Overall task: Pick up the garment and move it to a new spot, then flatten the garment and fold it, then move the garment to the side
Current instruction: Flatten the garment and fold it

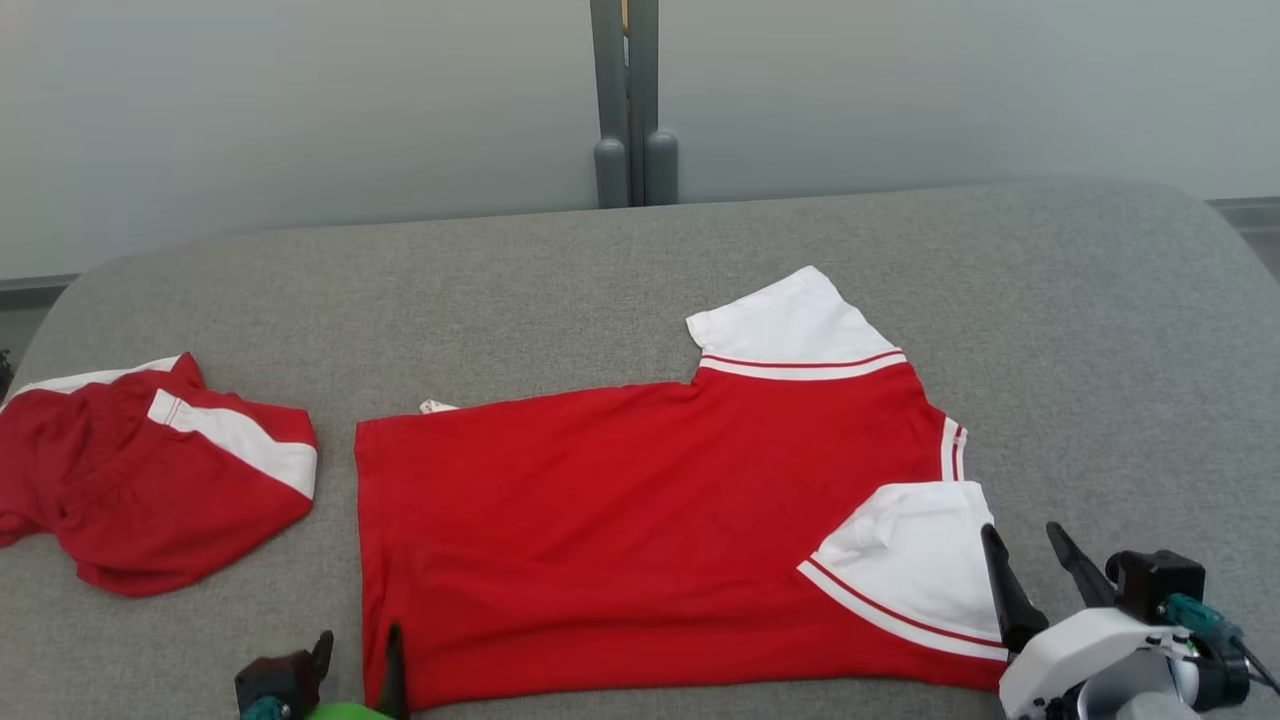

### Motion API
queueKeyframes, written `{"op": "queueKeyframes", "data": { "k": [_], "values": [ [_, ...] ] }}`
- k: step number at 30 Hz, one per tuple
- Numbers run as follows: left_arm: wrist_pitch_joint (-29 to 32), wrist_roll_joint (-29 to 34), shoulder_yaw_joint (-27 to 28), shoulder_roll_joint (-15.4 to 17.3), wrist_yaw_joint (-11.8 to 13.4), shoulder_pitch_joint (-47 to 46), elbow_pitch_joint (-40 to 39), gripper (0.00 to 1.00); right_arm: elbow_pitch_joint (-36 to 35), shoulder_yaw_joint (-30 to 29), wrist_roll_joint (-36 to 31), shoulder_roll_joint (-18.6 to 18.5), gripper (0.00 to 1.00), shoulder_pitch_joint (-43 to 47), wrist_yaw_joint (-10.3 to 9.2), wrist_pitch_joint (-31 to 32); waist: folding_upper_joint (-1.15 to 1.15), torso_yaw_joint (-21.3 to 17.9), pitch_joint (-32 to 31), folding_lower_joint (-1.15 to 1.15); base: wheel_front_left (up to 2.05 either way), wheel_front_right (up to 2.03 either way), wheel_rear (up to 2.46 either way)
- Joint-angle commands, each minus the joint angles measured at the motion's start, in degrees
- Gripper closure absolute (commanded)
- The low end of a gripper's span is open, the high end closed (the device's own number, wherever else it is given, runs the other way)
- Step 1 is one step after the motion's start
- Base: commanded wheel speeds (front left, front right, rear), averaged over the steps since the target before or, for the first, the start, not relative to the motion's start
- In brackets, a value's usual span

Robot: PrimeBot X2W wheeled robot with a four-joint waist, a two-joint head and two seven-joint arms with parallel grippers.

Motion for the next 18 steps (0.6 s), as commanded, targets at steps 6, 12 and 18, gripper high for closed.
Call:
{"op": "queueKeyframes", "data": {
  "k": [6, 12, 18],
  "values": [
    [0.0, 1.4, 1.4, 0.3, -0.2, -5.7, -2.5, 0.0, -1.9, -1.3, -3.9, 0.7, 0.0, -6.2, -0.08, 0.0, 0.0, 0.1, 4.0, 0.0, 0.0, 0.0, 0.0],
    [0.0, 2.7, 1.6, 1.3, -1.1, -14.8, 0.3, 0.0, -0.8, -1.0, -5.7, 1.7, 0.0, -15.1, -0.08, 0.0, 0.0, -0.4, 9.2, 0.0, 0.0, 0.0, 0.0],
    [0.0, 3.1, 1.0, 2.3, -1.6, -24.5, 5.7, 0.0, 2.7, 1.4, -7.3, 0.9, 0.0, -24.8, -0.08, 0.0, 0.0, -0.7, 14.7, 0.0, 0.0, 0.0, 0.0]
  ]
}}
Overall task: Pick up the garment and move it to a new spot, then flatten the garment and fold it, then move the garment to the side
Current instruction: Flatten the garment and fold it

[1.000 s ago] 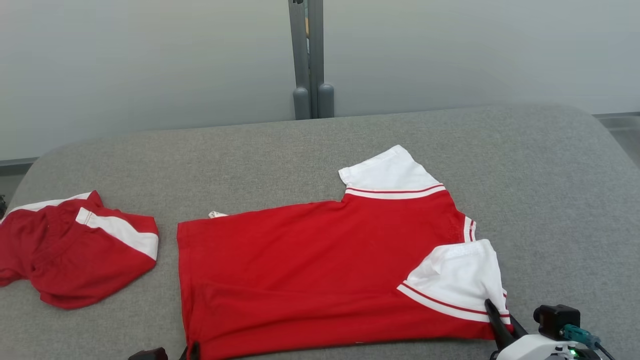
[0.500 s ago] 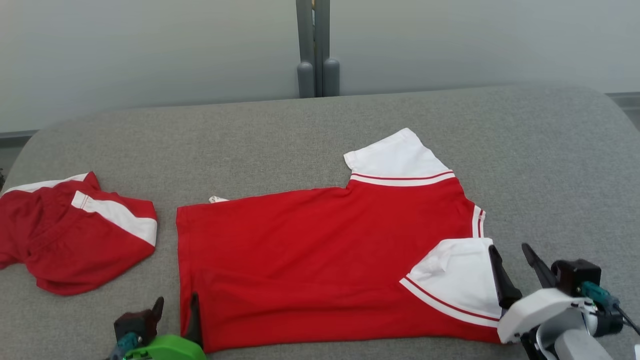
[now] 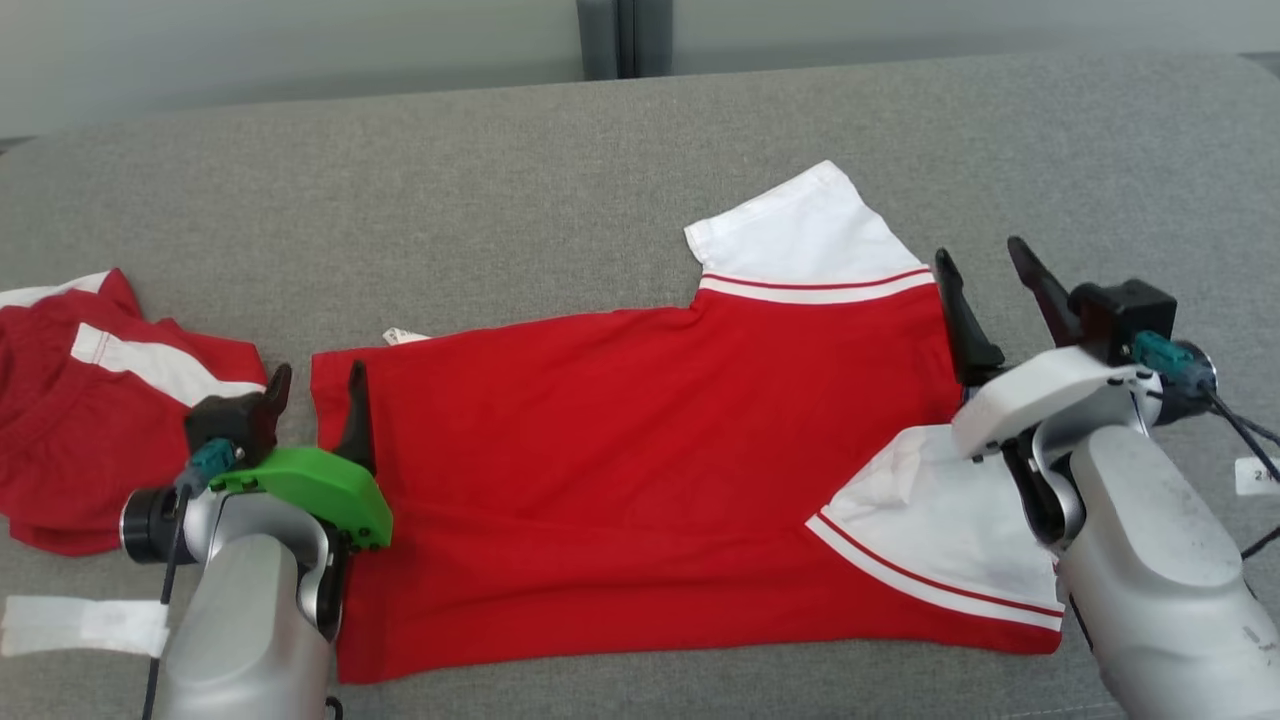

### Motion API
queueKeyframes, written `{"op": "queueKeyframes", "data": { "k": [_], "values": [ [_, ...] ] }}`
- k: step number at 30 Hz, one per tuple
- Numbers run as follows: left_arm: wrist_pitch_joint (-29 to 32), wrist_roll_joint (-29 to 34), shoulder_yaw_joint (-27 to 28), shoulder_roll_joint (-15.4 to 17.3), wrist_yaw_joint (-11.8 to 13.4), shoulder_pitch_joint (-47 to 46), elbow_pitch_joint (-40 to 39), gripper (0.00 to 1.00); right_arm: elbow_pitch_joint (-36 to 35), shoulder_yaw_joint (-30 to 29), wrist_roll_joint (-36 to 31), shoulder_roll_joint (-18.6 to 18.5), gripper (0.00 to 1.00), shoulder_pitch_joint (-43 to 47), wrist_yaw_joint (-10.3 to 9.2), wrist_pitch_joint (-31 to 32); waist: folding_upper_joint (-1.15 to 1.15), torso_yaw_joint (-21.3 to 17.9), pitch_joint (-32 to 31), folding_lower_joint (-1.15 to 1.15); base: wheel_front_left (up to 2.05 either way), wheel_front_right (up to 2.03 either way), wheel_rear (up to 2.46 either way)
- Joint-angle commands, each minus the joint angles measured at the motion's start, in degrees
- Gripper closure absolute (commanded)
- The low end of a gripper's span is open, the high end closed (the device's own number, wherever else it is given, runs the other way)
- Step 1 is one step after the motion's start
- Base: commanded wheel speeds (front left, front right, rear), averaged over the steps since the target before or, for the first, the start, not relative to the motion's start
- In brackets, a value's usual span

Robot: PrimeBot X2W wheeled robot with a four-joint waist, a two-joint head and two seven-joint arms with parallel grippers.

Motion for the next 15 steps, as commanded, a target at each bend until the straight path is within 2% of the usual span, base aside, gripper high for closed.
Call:
{"op": "queueKeyframes", "data": {
  "k": [1, 7, 14, 15],
  "values": [
    [0.0, 0.1, -0.1, 0.5, -0.1, -2.3, 1.3, 0.0, 1.2, 0.5, -0.6, -0.4, 0.0, -2.1, -0.08, 0.0, 0.0, -0.4, 4.5, 0.0, 0.0, 0.0, 0.0],
    [0.0, 0.0, 0.1, 1.1, 0.5, -9.0, 8.4, 0.0, 7.3, 3.7, -1.3, -1.4, 0.0, -11.4, -0.08, 0.0, 0.0, -0.1, 8.9, 0.0, 0.0, 0.0, 0.0],
    [0.1, 0.0, -0.2, 0.6, 0.2, -12.8, 12.4, 0.0, 17.5, 8.3, -0.2, -3.0, 0.0, -22.1, -0.08, 0.6, 0.0, 1.5, 11.7, 0.0, 0.0, 0.0, 0.0],
    [0.1, 0.0, -0.4, 0.4, 0.2, -12.9, 12.5, 0.05, 18.9, 9.1, 0.1, -3.1, 0.0, -23.5, -0.09, 1.0, 0.0, 1.8, 12.0, 0.0, 0.0, 0.0, 0.0]
  ]
}}
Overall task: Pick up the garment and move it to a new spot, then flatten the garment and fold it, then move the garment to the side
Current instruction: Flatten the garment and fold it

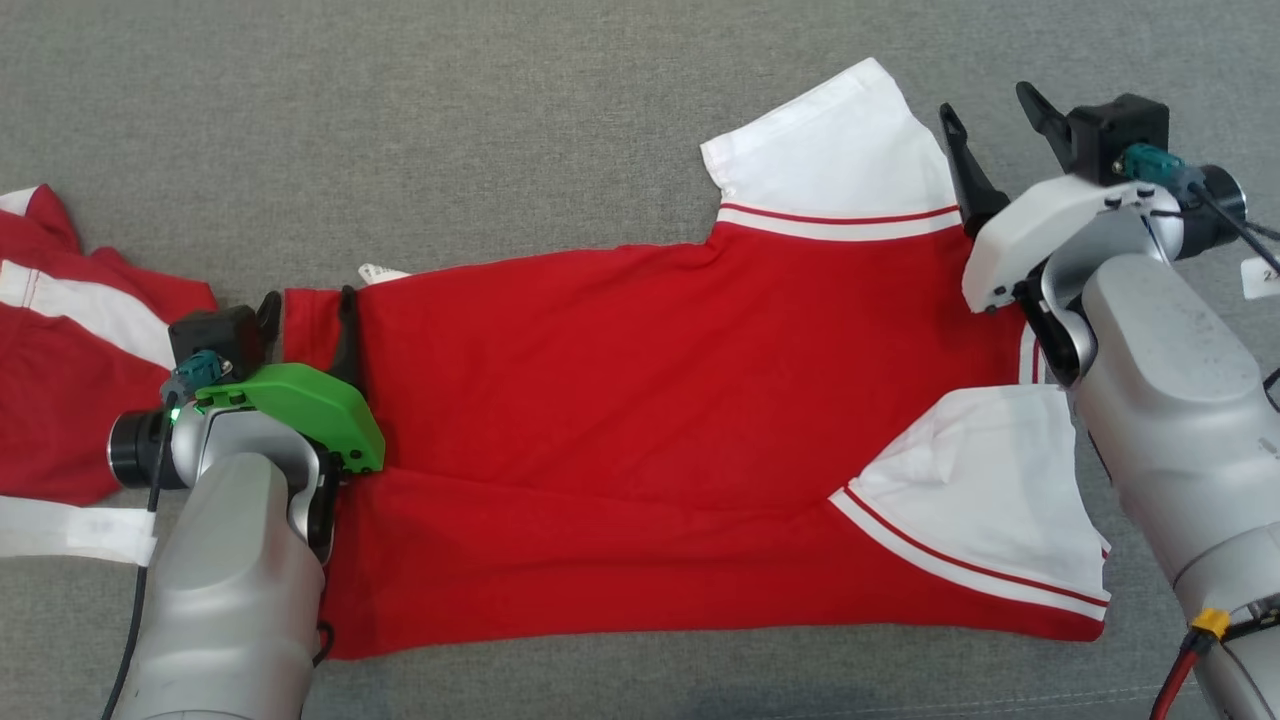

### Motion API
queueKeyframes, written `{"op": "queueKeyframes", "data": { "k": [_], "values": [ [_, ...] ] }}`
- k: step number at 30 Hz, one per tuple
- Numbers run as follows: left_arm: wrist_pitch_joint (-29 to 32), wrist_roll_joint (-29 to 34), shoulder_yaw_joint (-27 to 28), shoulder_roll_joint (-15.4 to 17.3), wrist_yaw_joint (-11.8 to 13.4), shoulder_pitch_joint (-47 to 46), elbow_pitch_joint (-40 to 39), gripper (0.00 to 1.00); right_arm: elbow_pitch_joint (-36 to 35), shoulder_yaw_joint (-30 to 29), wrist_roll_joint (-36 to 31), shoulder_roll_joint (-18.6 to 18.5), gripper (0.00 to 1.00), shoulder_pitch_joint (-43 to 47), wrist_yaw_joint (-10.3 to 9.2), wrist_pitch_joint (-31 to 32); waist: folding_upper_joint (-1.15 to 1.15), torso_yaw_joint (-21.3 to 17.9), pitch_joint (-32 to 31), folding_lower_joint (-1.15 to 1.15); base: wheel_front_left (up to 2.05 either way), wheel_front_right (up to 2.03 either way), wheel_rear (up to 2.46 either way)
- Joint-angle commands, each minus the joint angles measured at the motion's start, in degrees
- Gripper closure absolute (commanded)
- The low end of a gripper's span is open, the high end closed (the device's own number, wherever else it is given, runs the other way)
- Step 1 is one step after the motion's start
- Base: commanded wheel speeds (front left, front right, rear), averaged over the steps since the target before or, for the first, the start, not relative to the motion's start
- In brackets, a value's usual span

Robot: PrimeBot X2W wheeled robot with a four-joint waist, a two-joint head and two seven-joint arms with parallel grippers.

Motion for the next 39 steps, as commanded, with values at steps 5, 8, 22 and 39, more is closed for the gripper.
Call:
{"op": "queueKeyframes", "data": {
  "k": [5, 8, 22, 39],
  "values": [
    [0.2, 0.3, -1.1, -0.8, -0.2, -1.1, 0.5, 1.0, 5.7, 3.4, 2.4, -0.3, 0.0, -5.9, -0.08, 3.3, 0.0, 2.7, 2.4, 0.0, 0.0, 0.0, 0.0],
    [0.2, 0.0, -2.1, -1.5, -0.4, -1.6, 0.1, 1.0, 9.0, 5.1, 3.4, -0.7, 0.0, -9.2, -0.09, 5.5, 0.0, 3.9, 3.4, 0.0, 0.0, 0.0, 0.0],
    [0.3, -5.6, -9.3, -2.2, -0.7, -3.3, -3.6, 1.0, 19.4, 7.3, 4.9, -1.2, 0.76, -17.2, -0.09, 10.6, 0.0, 7.7, 7.5, 0.0, 0.0, 0.0, 0.0],
    [0.1, -5.1, -6.4, -1.4, -0.7, 1.6, -6.1, 1.0, 14.6, 11.1, 11.2, -0.9, 1.0, -11.9, -0.09, 0.6, 0.0, 4.1, 0.7, 0.0, 0.0, 0.0, 0.0]
  ]
}}
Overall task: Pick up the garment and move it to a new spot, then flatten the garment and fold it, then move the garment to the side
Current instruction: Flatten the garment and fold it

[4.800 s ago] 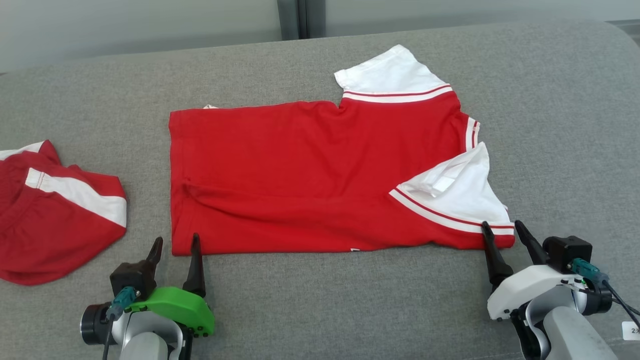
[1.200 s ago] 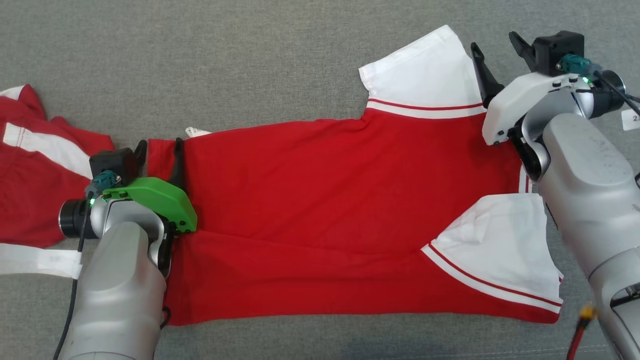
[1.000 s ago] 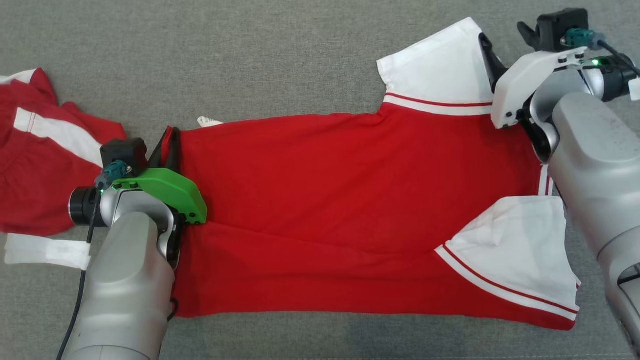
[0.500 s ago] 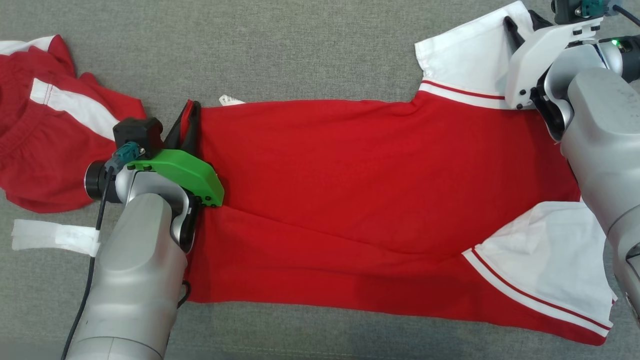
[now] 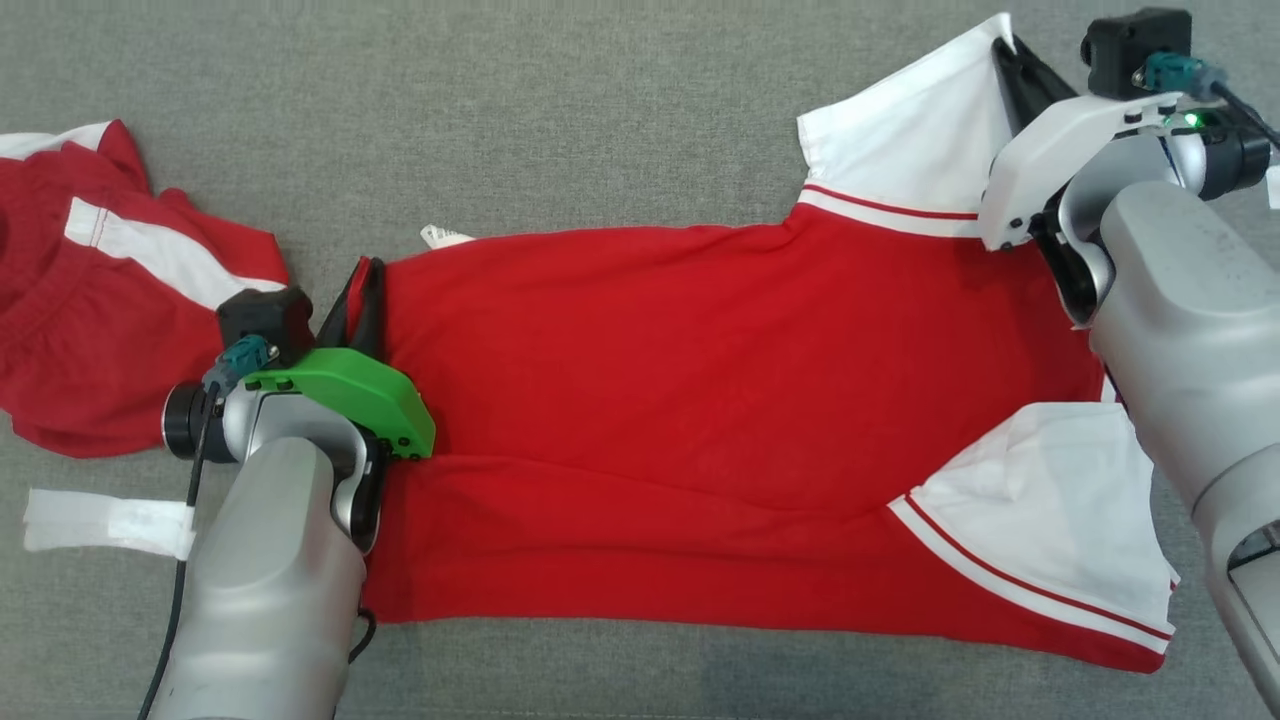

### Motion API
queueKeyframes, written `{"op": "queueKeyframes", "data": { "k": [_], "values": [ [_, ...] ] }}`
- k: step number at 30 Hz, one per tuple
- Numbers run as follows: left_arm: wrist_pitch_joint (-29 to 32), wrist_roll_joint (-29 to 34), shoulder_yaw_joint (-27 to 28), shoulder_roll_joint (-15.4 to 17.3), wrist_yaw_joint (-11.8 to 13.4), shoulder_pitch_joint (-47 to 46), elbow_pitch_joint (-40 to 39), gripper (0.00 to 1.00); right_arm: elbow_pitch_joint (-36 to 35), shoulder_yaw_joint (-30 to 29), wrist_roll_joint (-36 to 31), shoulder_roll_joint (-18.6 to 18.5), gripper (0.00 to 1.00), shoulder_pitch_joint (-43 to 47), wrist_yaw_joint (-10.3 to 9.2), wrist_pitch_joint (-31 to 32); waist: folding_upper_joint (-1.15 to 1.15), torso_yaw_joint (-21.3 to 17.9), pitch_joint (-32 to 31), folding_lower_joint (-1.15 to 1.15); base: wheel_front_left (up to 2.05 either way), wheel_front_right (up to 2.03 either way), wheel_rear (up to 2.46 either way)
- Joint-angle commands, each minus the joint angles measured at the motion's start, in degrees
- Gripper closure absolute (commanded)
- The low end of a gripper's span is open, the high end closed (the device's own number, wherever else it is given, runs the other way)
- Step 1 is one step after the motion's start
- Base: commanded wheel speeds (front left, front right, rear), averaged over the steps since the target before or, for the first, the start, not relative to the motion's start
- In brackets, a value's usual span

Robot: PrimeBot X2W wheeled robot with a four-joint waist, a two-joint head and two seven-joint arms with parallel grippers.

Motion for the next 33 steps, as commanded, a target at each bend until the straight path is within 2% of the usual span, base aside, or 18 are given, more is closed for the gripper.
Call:
{"op": "queueKeyframes", "data": {
  "k": [1, 16, 24, 33],
  "values": [
    [0.1, 0.6, 0.7, 0.6, -0.1, 1.8, -0.4, 1.0, -1.7, 0.8, 2.2, -0.5, 1.0, 2.7, -0.09, -0.9, 0.0, -2.0, -3.4, 0.0, 0.0, 0.0, 0.0],
    [0.1, 2.2, 3.0, 2.6, -0.1, 7.6, -4.3, 1.0, -17.3, 7.9, 14.3, -6.5, 1.0, 14.9, -0.09, -1.8, 0.0, -6.1, -11.3, 0.0, 0.0, 0.0, 0.0],
    [0.1, 1.9, 2.5, 2.9, -0.1, 10.5, -7.4, 1.0, -25.8, 5.9, 15.8, -8.7, 1.0, 23.4, -0.09, -1.9, 0.0, -6.7, -14.2, 0.0, 0.0, 0.0, 0.0],
    [0.1, 0.7, 2.5, 3.4, -0.1, 19.1, -10.2, 1.0, -31.7, 3.1, 16.5, -8.8, 1.0, 36.2, -0.09, -1.8, 0.0, -7.1, -18.9, 0.0, 0.0, 0.0, 0.0]
  ]
}}
